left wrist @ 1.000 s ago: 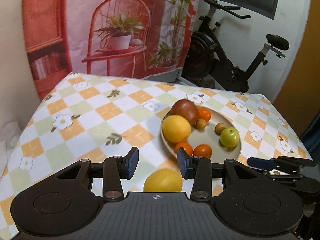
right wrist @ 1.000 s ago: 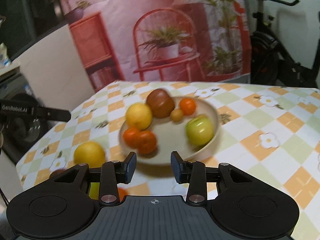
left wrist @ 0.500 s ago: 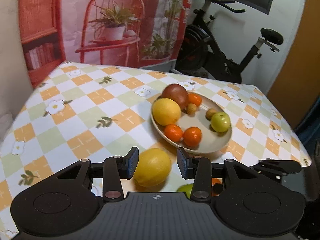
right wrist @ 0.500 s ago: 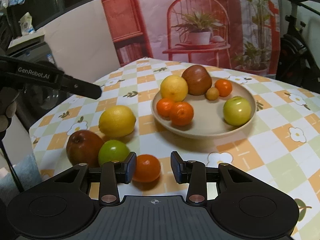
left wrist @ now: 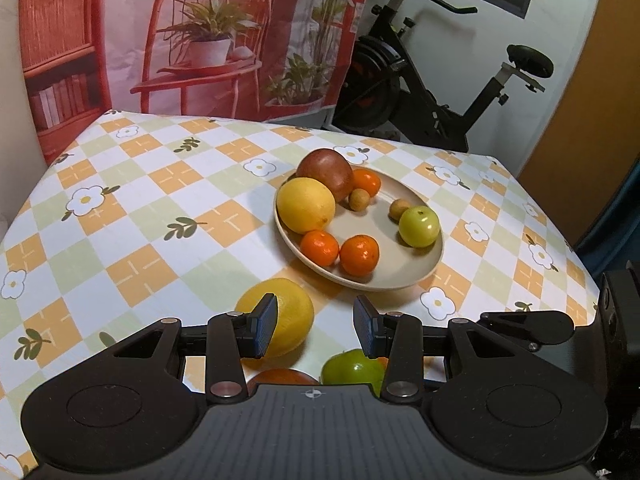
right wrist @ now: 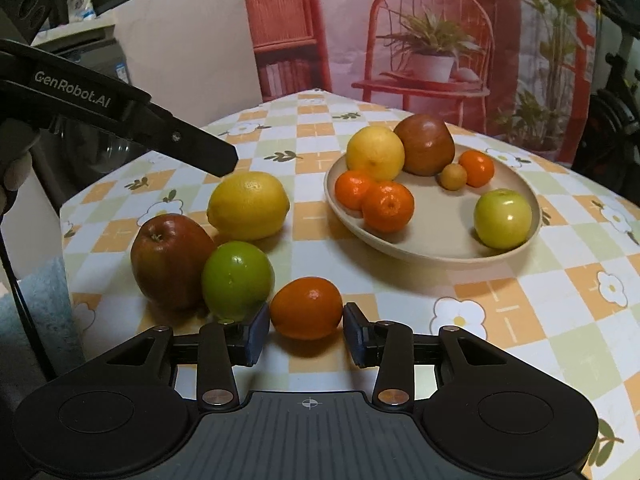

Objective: Organize fruits
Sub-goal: 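Move the right gripper onto a loose orange while the left moves toward a green apple, then close the right gripper on the orange while the left grasps the green apple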

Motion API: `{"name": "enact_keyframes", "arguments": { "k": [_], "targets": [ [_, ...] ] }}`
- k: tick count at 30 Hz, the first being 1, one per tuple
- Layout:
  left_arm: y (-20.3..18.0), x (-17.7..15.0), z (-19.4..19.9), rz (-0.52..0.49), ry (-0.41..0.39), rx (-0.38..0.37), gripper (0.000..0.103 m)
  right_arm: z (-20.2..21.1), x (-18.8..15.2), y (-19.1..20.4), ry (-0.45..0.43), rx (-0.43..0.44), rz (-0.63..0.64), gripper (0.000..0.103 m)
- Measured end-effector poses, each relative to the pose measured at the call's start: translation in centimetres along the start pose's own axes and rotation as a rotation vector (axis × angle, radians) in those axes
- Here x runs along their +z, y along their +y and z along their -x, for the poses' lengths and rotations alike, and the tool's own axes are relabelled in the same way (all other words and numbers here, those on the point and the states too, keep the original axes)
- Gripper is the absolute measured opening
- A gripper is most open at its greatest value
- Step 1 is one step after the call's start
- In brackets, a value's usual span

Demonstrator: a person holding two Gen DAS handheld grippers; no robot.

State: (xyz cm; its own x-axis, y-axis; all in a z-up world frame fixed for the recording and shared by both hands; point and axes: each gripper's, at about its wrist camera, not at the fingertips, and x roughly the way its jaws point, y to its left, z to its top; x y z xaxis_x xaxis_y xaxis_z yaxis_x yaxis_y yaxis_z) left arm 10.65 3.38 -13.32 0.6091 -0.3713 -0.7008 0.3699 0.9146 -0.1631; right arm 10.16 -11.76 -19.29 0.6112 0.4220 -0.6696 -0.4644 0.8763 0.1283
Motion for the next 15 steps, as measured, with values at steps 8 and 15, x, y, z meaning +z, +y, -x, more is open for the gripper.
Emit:
{"name": "enact_keyframes", "arguments": {
  "k": [8, 15],
  "targets": [
    [-0.5, -0.4, -0.5, -0.007, 0.028, -0.014, 0.044, 0.9, -0.2, -1.0, -0.037, -0.005, -0.048, 0.037],
    [-2.1, -0.9, -2.0, -0.088, 0.094, -0.031, 0.044, 2.3, -0.5, -3.3, -0.076, -0.051, -0.116, 0.037]
  ]
}}
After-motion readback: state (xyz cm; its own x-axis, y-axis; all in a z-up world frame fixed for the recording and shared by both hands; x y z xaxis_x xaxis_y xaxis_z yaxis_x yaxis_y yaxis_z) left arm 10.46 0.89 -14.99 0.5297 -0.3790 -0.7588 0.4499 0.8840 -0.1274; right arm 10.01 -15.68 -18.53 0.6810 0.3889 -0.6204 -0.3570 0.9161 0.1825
